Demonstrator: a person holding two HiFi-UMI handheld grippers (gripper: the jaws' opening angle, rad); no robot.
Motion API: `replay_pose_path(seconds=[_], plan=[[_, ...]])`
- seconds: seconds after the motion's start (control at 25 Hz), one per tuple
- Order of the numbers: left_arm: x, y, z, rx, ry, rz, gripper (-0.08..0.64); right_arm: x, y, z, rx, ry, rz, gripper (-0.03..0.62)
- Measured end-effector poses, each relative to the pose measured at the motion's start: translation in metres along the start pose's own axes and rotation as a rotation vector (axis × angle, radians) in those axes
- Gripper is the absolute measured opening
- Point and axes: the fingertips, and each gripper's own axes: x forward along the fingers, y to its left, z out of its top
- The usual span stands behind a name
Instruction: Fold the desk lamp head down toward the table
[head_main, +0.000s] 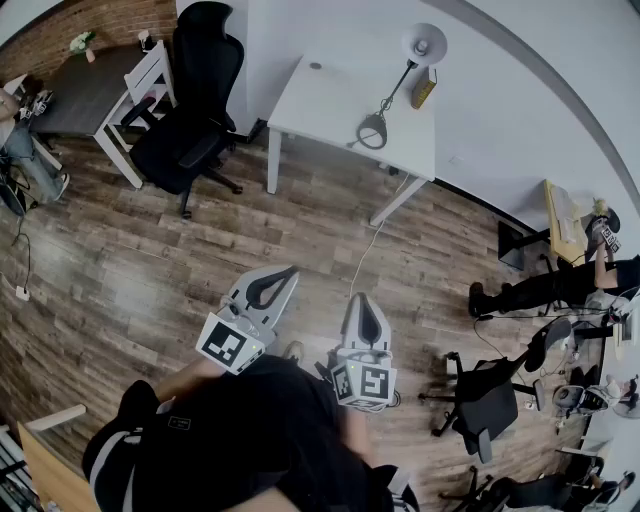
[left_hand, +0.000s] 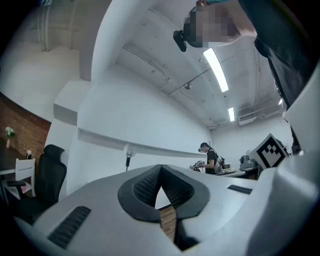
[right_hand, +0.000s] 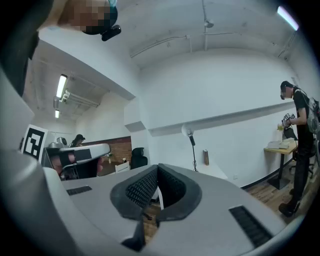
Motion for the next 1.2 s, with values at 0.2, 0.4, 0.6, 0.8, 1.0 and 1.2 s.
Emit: replay_pose_path(seconds=[0.2,0.4,0.6,0.8,1.0,1.2], plan=[[-0.001,0.006,-0.001,-0.004,-0.003,0.002,0.020,0.006,0.004,-0.002,-0.003,0.004,0.001,0.013],[-0.006,0.009,0.000,-0.015,0.003,0.005,0.021,0.005,0.011,-0.001,-0.007,0.008,0.003,0.012],[-0.014,0.018,0.000,-0.016,-0.001,-0.002,0.020,0.008,0.022,-0.005,-0.001,0.012,-0.001,0.012],[-0.023,0.027,0.000,-0.024,0.003,-0.010,0.020,0.011,0.035,-0.002,0.021,0.000,-0.020,0.014],[-0.040,0.042,0.003,-0.031,-0.005,-0.027,0.020,0.017,0.057,-0.007,0.011,0.006,-0.029,0.014],[-0.049,0.056,0.001,-0.055,-0.003,-0.049,0.020,0.025,0.071,-0.011,-0.008,0.024,-0.056,0.014]])
